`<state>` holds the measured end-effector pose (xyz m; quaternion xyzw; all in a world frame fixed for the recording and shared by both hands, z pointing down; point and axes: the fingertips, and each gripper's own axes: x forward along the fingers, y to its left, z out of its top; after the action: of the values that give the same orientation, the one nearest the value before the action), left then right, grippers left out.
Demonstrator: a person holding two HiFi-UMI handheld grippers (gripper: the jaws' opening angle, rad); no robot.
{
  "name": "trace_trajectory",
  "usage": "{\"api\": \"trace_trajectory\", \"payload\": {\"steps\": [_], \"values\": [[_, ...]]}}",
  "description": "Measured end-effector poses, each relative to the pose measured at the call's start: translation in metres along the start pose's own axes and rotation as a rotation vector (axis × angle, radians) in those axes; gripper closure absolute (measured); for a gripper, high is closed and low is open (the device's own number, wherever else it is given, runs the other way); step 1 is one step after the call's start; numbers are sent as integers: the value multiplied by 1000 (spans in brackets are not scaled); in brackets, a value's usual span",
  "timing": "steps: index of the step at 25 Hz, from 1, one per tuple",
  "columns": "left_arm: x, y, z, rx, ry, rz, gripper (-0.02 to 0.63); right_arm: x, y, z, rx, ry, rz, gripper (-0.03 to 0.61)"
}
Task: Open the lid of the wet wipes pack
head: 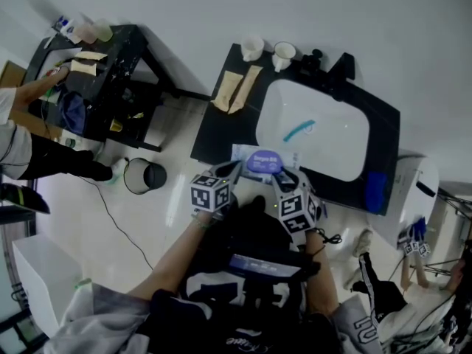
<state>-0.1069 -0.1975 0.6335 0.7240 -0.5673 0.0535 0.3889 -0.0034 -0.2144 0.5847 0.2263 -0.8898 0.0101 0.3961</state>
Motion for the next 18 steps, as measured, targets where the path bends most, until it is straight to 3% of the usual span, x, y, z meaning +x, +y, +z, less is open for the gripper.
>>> {"api": "trace_trajectory", "payload": {"steps": [3,13,18], "values": [[2,-1,0,9,3,4,606,-1,-3,0,-1,0,-3,456],[5,2,-2,25,13,-4,604,-2,-39,42,174,-139,-37,457],[6,2,-1,24,22,-10,605,13,-58,61,186,-156,-38,457]]}}
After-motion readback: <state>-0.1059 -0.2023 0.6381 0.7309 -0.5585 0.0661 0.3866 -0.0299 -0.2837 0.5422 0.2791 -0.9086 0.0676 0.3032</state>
